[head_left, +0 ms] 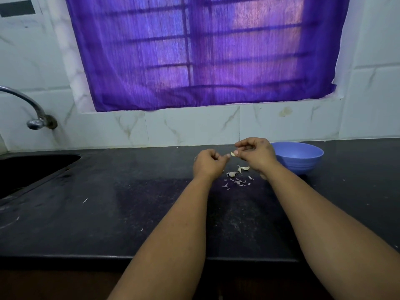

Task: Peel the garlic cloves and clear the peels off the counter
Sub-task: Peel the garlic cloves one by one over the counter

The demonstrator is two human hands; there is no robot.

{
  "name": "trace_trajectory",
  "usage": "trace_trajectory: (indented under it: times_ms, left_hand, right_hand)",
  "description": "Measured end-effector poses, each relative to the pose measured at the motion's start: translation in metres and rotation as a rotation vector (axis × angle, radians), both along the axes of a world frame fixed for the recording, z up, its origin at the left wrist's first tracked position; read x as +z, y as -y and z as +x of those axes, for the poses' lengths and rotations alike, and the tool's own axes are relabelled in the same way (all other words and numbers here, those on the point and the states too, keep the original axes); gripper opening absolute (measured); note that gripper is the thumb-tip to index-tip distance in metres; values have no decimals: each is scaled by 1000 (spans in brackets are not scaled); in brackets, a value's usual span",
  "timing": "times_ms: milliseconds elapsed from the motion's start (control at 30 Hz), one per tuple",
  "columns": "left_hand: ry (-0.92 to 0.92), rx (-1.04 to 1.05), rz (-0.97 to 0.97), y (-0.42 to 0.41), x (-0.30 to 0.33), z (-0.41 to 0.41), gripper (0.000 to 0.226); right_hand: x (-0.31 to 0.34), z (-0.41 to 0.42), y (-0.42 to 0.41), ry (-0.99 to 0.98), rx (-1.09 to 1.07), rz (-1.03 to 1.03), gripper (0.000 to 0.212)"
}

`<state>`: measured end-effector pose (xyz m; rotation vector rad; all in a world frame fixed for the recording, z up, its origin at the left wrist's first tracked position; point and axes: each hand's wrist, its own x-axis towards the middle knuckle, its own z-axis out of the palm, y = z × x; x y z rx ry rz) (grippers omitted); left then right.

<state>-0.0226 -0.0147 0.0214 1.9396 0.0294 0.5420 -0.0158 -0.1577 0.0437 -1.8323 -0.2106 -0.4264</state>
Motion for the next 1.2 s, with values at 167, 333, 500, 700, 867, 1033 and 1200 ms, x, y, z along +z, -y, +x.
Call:
trace_trajectory:
  times_ms: [167,333,500,700,867,1033,1200]
  left_hand:
    - [-35,10,-21,-1,3,-4,29]
    - [-9,-109,-77,4,2,-3,25]
    - [60,-196,-208,7,2,-5,16]
    - [30,-201,-331,6,5,-6,10]
    - [28,-170,-345,6,6,-4,10]
    - [71,-169,-274,6,3,-4,13]
    - [91,-130,-172,8,6,-7,19]
  right_hand:
    - [-2,-1,-4,16,5,-33,20]
    - [-1,-2,-4,27,-6,-49,21]
    - [-1,-2,-3,12,5,-25,18]
    - [-1,1,-7,-32,132,88,18]
    - [-3,-1,-10,-49,252,116,14]
    - [-3,-4,-9,-71,333,162,16]
    - [-3,-7,-10,-79,351,135,19]
